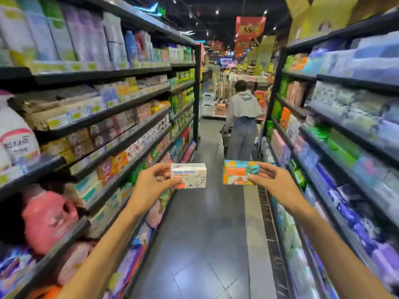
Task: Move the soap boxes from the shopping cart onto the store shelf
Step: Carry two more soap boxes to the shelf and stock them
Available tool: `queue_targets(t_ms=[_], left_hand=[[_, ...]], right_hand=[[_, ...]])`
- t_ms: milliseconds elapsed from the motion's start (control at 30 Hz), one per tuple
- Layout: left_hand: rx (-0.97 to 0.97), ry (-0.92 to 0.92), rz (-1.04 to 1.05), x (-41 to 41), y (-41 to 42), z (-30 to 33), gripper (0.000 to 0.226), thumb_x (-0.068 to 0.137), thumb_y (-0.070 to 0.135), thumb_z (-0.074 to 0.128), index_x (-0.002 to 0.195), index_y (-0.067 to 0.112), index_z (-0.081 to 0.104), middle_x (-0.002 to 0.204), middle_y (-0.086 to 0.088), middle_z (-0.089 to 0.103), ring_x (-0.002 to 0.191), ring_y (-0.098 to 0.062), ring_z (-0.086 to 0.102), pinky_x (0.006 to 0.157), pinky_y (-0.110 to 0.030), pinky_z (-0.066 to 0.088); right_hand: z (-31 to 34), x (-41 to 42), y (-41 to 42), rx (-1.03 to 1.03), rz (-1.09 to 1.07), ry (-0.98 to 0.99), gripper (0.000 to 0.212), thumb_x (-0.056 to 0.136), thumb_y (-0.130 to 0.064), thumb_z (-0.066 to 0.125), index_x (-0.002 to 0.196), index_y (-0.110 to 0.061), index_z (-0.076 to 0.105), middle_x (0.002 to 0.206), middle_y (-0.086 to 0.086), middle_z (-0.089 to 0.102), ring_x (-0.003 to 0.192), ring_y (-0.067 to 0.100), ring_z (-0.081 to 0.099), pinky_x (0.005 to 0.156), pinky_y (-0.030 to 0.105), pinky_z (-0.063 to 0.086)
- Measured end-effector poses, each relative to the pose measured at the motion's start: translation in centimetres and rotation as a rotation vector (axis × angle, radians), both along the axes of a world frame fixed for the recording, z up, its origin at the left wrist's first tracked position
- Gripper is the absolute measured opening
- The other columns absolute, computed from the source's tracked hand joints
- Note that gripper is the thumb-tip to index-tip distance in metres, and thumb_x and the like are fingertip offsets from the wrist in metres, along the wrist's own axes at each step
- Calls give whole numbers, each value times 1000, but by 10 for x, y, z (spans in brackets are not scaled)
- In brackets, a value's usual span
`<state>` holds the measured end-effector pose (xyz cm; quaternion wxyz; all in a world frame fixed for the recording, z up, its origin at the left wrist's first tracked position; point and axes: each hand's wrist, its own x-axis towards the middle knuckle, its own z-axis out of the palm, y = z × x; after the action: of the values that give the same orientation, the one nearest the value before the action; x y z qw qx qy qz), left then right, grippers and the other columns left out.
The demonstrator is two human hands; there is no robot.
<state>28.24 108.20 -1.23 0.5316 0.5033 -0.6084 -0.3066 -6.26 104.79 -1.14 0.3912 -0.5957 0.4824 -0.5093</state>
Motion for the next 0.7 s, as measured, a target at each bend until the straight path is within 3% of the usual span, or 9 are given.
queue_targets(t_ms=[100,267,333,400,500,600,700], left_hand=[[0,-1,-43,-1,-80,9,37,79,4,82,114,10,71,99,5,77,89,-1,72,72,-11,53],[-8,1,-77,2,-207,20,40,81,12,82,119,15,70,106,2,77,96,-14,73,76,-25,60],[-7,0,-72,2,-255,20,40,82,11,81,120,14,69,106,0,77,92,-17,74,70,-23,60],[-6,3,-55,1,-299,19,40,82,10,81,119,13,69,103,-1,77,88,-17,75,65,-22,59],[-26,-23,-12,4,-365,14,38,81,13,82,116,19,70,102,7,77,95,-9,73,76,-22,59],[-28,-40,51,9,-428,10,36,80,16,83,113,22,71,102,13,76,95,-5,72,79,-22,58],[-41,-22,177,18,-486,11,32,81,13,82,107,26,71,100,9,77,80,-4,73,67,-20,58]], right_hand=[[5,4,-72,14,-9,-25,42,83,-2,76,123,-5,64,112,10,74,107,21,70,91,25,57],[11,3,-199,20,-53,-61,46,80,2,77,123,-1,61,111,17,73,105,26,71,88,27,58],[12,3,-246,19,-50,-61,45,81,4,75,124,1,61,111,17,73,101,24,72,83,24,59],[14,4,-291,4,-35,-47,41,82,5,74,121,0,62,106,12,75,95,17,73,78,20,58],[15,10,-365,-11,5,-50,37,82,4,74,116,-8,65,100,3,76,90,11,74,74,16,56],[15,18,-451,-19,67,-44,37,81,5,74,115,-7,65,102,6,75,88,9,74,75,17,57],[20,35,-542,-24,174,-23,39,82,4,74,118,-8,65,105,5,76,96,10,73,79,18,57]])
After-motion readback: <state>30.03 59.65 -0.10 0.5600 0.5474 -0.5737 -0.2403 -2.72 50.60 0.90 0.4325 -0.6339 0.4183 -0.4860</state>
